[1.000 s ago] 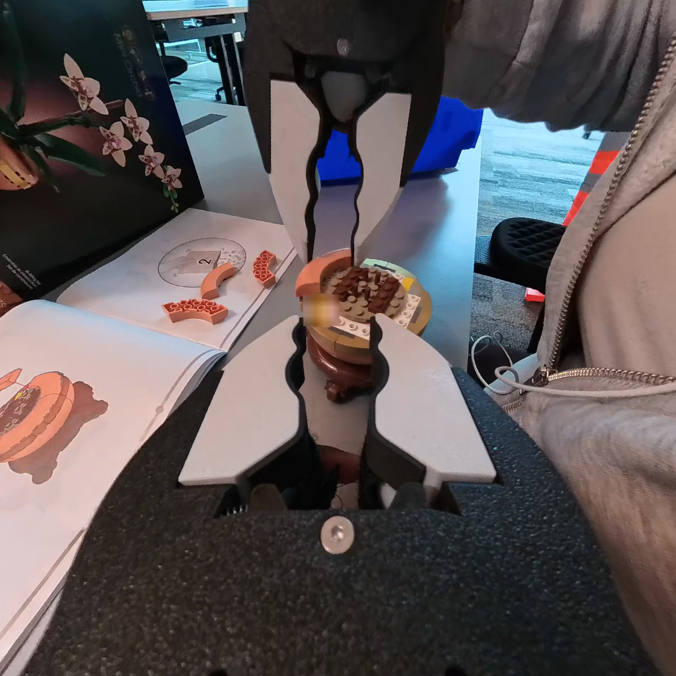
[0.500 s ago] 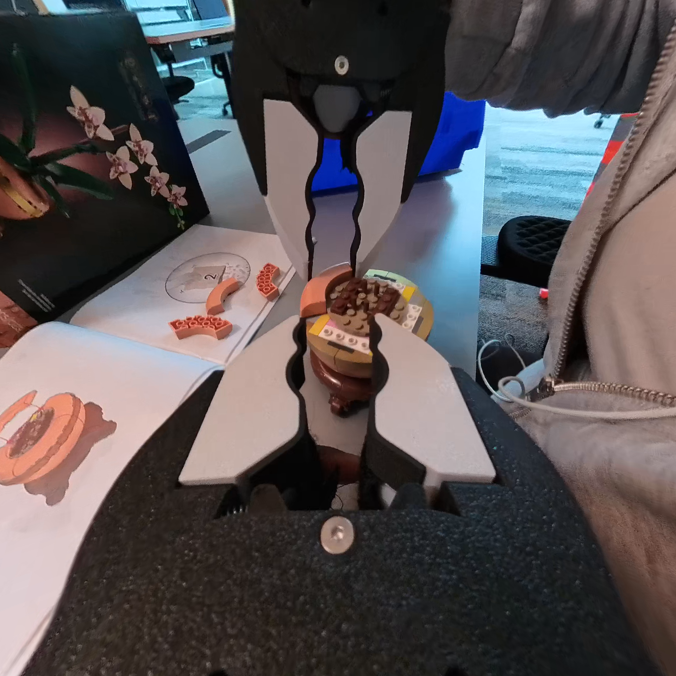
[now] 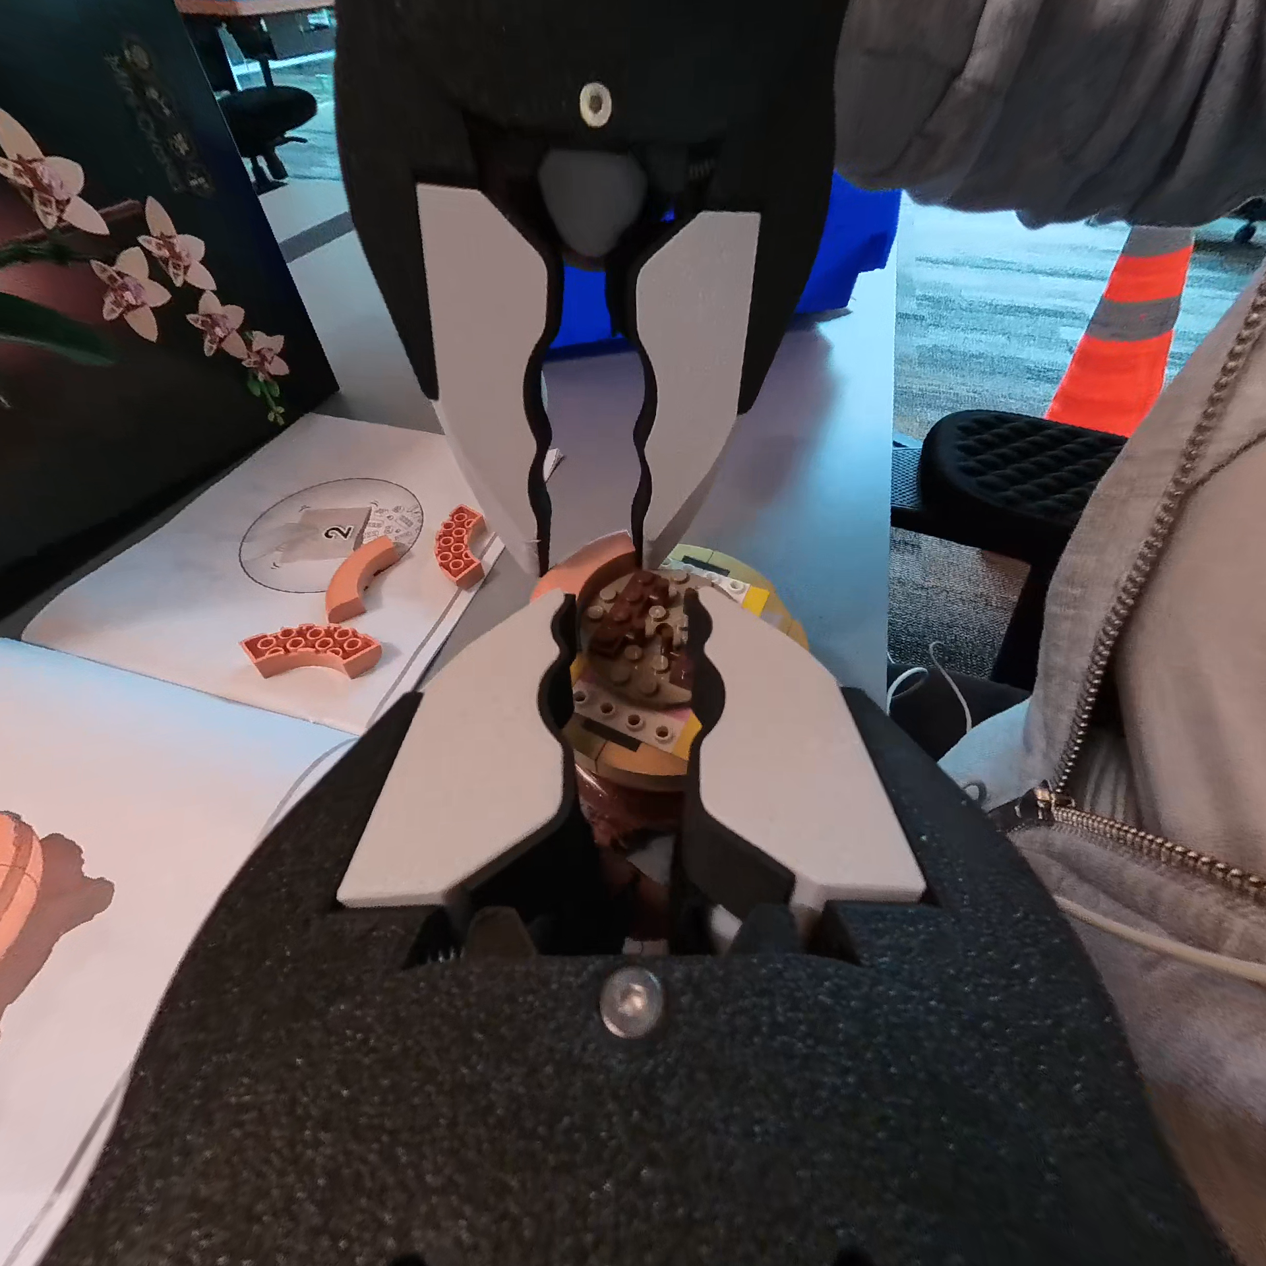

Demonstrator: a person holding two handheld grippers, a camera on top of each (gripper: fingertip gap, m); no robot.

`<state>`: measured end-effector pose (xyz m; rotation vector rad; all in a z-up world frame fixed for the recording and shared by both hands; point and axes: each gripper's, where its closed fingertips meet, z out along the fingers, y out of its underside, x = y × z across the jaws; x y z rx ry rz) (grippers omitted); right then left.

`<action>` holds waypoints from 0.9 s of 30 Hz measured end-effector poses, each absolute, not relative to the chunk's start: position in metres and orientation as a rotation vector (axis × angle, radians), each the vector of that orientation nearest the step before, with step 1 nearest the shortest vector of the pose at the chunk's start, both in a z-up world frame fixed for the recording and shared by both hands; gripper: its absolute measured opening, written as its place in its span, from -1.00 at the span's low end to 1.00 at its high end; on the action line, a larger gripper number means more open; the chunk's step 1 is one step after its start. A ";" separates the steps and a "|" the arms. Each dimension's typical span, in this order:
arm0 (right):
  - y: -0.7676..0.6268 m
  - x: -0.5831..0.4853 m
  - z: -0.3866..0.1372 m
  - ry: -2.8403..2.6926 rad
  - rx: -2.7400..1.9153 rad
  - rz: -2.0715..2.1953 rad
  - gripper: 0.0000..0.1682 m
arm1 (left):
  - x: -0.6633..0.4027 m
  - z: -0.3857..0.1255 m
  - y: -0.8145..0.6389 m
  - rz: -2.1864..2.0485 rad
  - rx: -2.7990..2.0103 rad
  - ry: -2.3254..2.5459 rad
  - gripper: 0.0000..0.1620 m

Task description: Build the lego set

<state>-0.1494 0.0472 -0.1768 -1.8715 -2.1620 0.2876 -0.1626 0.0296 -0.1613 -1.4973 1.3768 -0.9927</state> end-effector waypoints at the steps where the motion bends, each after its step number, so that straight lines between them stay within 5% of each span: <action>1: 0.046 -0.149 -0.177 -2.139 -1.888 0.332 -0.67 | -0.163 -0.161 0.029 -0.994 -1.499 1.378 -0.62; 12: 0.056 -0.152 -0.162 -1.149 -2.275 1.465 -0.52 | -0.163 -0.162 0.028 -0.987 -1.505 1.407 -0.61; 27: 0.049 -0.160 -0.179 -0.828 -2.369 1.972 -0.70 | -0.164 -0.162 0.033 -0.954 -1.520 1.396 -0.60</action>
